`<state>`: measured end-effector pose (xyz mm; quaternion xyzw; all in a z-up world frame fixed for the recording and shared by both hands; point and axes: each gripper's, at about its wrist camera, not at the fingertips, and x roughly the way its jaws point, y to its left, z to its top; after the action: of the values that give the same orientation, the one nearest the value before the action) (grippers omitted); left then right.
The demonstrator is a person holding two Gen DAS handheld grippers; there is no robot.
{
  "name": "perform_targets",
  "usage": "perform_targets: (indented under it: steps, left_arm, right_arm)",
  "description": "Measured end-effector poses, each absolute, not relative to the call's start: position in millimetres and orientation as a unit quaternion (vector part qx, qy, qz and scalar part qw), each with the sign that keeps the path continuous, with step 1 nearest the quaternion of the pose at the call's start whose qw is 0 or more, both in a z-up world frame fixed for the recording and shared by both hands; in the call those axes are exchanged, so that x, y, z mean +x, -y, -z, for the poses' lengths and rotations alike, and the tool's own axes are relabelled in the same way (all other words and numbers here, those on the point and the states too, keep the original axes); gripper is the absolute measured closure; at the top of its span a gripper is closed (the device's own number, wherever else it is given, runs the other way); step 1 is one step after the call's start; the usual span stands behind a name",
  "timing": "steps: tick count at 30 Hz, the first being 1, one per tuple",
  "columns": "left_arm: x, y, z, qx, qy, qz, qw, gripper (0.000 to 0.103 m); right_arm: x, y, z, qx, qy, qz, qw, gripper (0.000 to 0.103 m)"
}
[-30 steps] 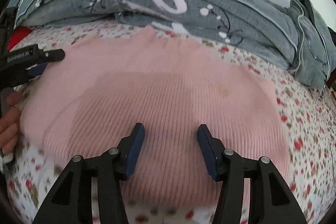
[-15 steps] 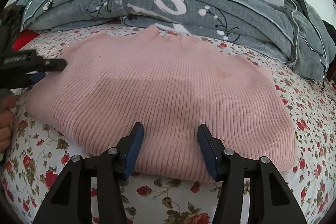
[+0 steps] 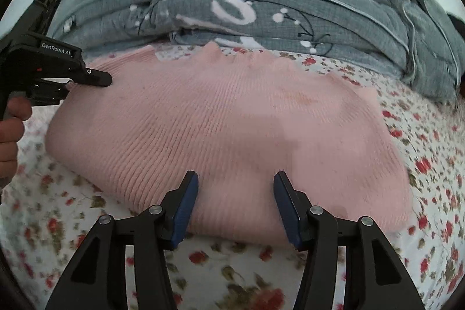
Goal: Fold small clothes
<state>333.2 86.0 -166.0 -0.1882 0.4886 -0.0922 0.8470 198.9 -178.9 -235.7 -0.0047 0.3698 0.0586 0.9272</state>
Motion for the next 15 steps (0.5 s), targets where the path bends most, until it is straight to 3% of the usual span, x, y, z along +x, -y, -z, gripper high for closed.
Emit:
perform_targets:
  steps: [9,15]
  left_arm:
    - [341.4,13.1,95.9,-0.172,-0.472,0.149,0.852,0.080]
    - [341.6,128.1,116.8,-0.132,-0.504,0.204,0.829,0.080]
  right_arm:
    - [170.3,288.9,191.1,0.017,-0.317,0.038,0.947,0.053]
    - [154.6,357.5,198.6,0.071,-0.355,0.099,0.927,0.053]
